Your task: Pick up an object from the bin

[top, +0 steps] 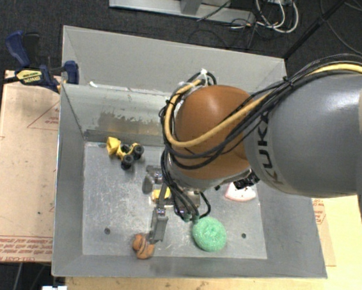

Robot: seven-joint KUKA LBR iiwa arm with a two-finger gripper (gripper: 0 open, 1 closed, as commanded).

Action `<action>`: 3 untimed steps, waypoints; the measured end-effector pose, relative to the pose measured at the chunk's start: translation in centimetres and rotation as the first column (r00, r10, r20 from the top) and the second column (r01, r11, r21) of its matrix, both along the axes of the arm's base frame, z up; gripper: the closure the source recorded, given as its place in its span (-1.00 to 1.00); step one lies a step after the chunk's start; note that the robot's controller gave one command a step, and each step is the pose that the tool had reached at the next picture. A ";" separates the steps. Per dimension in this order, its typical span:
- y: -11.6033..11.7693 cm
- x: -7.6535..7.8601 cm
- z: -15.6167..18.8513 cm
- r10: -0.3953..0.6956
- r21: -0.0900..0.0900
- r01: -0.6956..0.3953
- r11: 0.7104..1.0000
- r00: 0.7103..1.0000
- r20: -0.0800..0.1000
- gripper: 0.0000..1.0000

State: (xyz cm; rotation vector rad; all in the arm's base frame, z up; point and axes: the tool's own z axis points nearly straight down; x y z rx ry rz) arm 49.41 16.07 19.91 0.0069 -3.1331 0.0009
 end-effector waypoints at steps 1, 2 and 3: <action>-0.1 0.2 0.4 -0.004 0.002 0.004 1.000 1.000 0.008 -1.00; -0.9 0.3 -2.5 0.099 0.002 -0.100 0.995 0.995 0.012 -1.00; -1.4 -0.2 -8.3 0.179 0.001 -0.179 0.984 0.984 0.014 -1.00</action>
Offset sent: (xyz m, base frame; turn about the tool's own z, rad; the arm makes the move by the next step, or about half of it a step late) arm 0.0022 -0.0319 -0.1041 -0.3516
